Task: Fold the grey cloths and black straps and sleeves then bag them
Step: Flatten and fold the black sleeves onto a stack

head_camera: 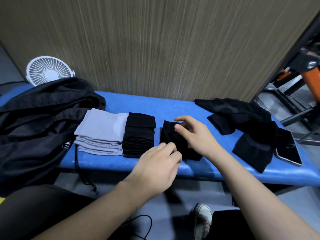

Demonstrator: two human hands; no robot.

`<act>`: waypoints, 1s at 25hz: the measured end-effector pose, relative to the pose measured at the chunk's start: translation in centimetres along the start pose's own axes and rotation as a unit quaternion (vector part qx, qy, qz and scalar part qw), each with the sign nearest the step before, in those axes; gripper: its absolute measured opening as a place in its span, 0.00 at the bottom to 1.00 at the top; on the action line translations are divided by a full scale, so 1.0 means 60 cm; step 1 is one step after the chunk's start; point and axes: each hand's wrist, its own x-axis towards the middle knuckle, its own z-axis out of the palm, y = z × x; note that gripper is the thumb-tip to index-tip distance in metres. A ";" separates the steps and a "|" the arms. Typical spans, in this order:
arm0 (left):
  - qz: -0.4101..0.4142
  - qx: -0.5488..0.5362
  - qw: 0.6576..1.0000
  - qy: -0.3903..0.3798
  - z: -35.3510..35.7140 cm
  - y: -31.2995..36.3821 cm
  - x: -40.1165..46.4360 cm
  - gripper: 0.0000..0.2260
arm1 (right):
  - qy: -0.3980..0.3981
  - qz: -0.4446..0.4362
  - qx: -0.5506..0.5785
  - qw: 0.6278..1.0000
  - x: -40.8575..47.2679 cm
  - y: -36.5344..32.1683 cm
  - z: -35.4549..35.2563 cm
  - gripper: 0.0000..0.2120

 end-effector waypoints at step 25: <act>-0.074 0.236 0.949 -0.197 -0.011 -0.046 0.107 0.21 | -0.117 -0.008 -0.255 0.960 -0.026 0.099 -0.082 0.28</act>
